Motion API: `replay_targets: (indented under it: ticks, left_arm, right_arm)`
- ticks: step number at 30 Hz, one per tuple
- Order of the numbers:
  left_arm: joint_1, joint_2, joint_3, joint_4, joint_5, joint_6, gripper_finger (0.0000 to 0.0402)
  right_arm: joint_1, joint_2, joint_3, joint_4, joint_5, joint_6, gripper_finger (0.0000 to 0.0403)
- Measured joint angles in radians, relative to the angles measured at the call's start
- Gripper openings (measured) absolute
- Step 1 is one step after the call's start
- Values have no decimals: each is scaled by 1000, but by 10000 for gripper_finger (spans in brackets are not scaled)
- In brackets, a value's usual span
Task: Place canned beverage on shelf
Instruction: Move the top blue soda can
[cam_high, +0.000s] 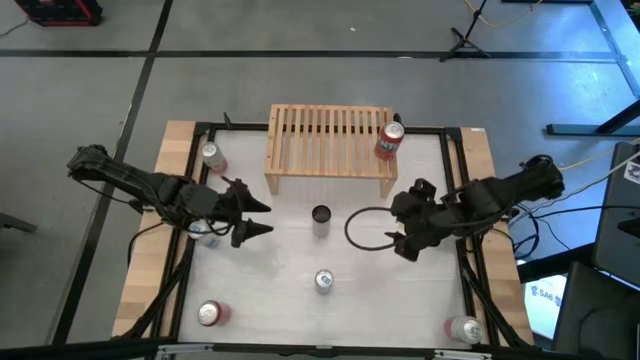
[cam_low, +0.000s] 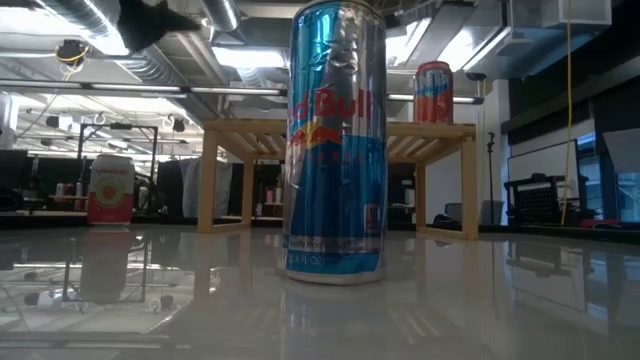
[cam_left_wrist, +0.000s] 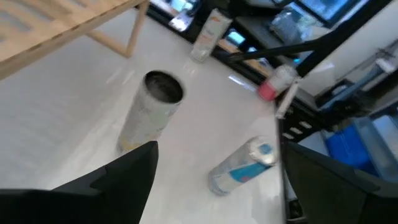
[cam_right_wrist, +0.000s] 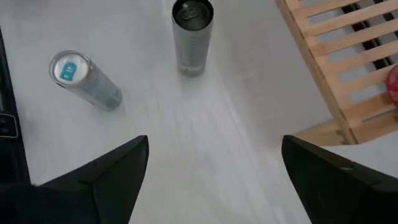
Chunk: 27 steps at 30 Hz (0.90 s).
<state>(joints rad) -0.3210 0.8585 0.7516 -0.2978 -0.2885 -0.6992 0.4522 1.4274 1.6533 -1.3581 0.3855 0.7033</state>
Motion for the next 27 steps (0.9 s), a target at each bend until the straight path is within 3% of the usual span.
replay_targets:
  ticks: [6,16,22,27]
  left_arm:
    - [0,8,188,-254,13,25,337]
    - [33,5,543,-905,-171,-172,337]
    - [123,5,592,-1114,-315,-270,337]
    - [253,23,591,-1208,-337,-294,337]
  right_arm:
    - [0,-9,-70,28,-2,26,356]
    - [-1,-10,-79,70,1,29,356]
    - [-1,-10,-79,82,34,24,356]
    - [-1,-10,-79,82,51,-2,356]
